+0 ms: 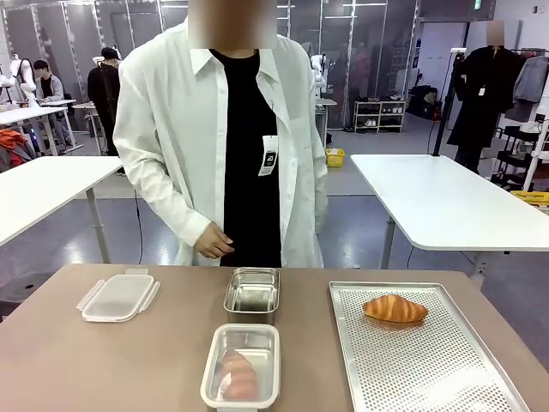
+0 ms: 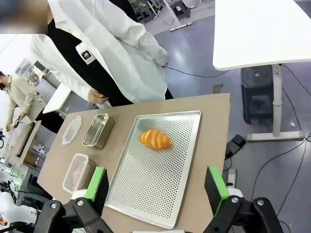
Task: Place the bread into the airtight container.
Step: Pick up a Butter Roll and place it into an empty Airtight Container.
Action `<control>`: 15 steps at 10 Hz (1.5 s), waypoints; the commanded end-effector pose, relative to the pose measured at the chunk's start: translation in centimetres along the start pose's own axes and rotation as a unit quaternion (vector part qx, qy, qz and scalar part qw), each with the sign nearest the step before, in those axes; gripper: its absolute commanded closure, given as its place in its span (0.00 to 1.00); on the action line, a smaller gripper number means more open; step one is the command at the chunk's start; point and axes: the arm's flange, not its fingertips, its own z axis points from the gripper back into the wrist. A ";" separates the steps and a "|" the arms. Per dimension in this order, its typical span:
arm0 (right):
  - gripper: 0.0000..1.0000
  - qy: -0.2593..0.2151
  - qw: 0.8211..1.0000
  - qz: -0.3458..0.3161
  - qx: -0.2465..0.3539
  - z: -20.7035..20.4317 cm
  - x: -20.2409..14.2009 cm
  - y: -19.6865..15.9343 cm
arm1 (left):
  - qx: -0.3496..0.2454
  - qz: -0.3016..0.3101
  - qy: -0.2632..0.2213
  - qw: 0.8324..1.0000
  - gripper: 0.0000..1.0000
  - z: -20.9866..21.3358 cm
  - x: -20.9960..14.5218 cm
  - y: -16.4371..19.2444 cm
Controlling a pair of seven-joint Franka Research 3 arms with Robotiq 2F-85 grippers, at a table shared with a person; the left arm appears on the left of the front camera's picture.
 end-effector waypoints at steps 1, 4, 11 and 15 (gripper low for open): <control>0.00 -0.006 1.000 0.010 0.005 0.0 0.1 0.1 | -0.010 -0.006 -0.003 1.000 0.00 0.1 0.0 -0.1; 0.00 -0.006 1.000 0.010 0.005 0.0 0.1 0.1 | -0.010 -0.006 -0.003 1.000 0.00 0.1 0.0 -0.1; 0.00 0.164 0.928 0.333 0.048 -9.0 1.6 11.4 | -0.010 -0.006 -0.003 1.000 0.00 0.1 0.0 -0.1; 0.00 0.244 0.829 0.499 0.059 -18.1 -1.0 17.3 | -0.010 -0.006 -0.003 1.000 0.00 0.1 0.0 -0.1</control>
